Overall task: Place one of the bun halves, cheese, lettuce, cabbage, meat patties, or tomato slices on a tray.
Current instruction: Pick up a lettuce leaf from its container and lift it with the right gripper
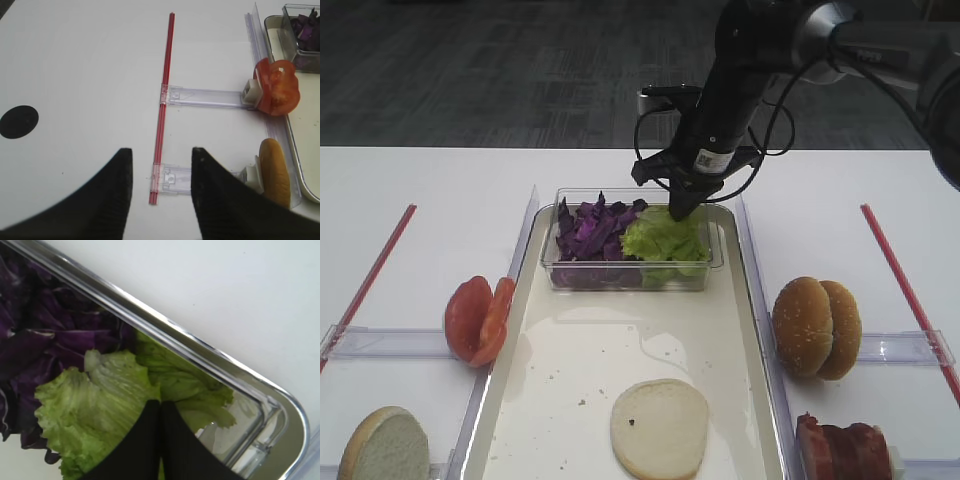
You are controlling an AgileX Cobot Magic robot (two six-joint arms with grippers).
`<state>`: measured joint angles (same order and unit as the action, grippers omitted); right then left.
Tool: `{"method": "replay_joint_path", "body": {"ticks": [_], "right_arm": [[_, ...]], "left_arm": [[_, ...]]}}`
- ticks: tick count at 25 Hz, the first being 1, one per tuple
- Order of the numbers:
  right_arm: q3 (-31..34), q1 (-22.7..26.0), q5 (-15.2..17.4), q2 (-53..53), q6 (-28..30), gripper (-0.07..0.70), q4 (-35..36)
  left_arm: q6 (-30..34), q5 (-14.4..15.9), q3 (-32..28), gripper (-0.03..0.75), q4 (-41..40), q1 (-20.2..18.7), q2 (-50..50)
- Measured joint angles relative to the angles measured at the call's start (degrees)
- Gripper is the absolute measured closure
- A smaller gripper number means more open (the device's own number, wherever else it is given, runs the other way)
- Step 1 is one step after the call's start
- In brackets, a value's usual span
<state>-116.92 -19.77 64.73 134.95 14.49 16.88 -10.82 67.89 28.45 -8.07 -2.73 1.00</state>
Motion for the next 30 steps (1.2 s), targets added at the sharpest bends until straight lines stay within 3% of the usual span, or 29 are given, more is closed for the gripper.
{"method": "replay_joint_path", "body": {"ticks": [30], "right_arm": [[0.00,0.00,2.34,-5.72,0.51,0.604,-0.46]], "left_arm": [[0.00,0.00,0.00,0.444,0.00,0.00,0.00]]}}
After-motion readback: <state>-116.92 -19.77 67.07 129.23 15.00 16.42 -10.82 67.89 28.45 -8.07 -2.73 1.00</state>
